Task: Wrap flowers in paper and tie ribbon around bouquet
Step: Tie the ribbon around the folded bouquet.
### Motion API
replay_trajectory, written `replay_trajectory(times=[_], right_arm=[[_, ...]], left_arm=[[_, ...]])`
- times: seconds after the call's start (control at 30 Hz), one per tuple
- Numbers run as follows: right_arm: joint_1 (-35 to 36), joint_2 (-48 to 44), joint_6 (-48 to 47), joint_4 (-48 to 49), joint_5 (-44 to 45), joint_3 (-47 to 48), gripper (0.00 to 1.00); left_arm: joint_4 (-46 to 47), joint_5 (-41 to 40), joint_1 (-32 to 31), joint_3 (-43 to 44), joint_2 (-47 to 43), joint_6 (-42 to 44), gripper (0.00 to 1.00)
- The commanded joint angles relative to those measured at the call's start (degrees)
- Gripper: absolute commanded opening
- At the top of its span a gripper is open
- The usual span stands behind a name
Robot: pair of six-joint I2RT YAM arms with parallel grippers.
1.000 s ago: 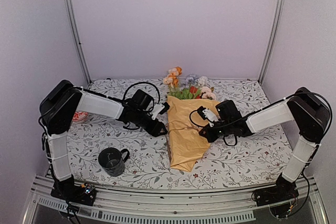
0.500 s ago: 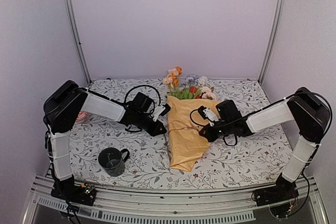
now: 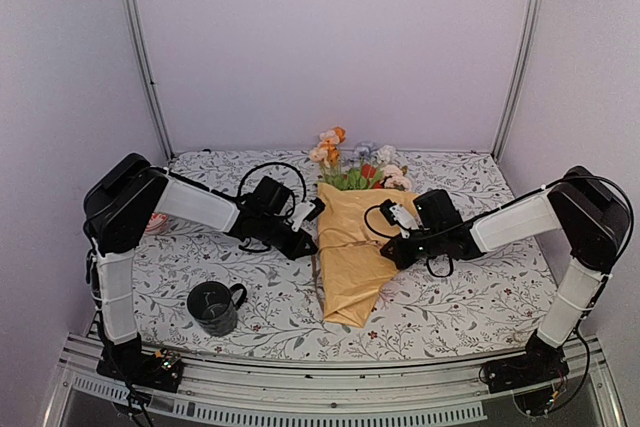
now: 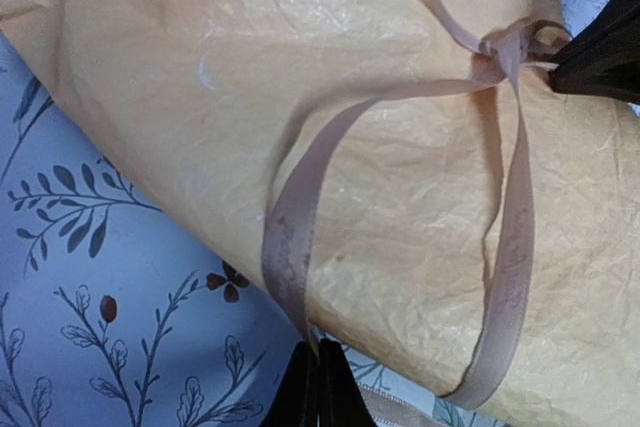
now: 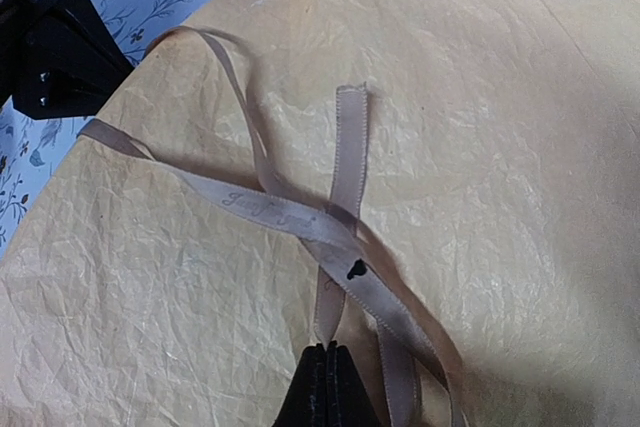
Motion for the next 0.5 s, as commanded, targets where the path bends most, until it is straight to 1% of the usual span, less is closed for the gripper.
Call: replay_trajectory(times=[0.0,0.1,0.23,0.33,0.4,0.47], right_arm=[[-0.2,-1.4,0.4,1.1,-1.8,-0.4,0.00],[-0.4,-2.2,0.5,0.7,-4.1,-0.5,0.00],[-3.0,-3.6,0.9,-1.9,-14.5,-0.7,0.00],[-6.9,-6.0,2.8,-3.1,-20.1,-2.4,0.00],[-10.6,-8.4,5.5,-1.7,-26.4,-4.8,0.00],[-13.5,-10.7,8.0,-0.1,-30.1,-7.0,0.00]], left_arm=[[-0.6,-1.1,-0.2,-0.5,1.1,-0.3,0.00],[-0.8,-2.4,-0.1,-0.4,0.9,-0.6,0.00],[-1.0,-6.6,0.4,-0.6,0.1,-1.5,0.00],[-1.2,-8.9,1.2,-0.6,-0.2,-2.4,0.00],[-1.1,-10.0,1.7,-0.8,-0.3,-3.4,0.00],[-0.9,-10.4,2.1,-1.1,-0.3,-4.0,0.00]])
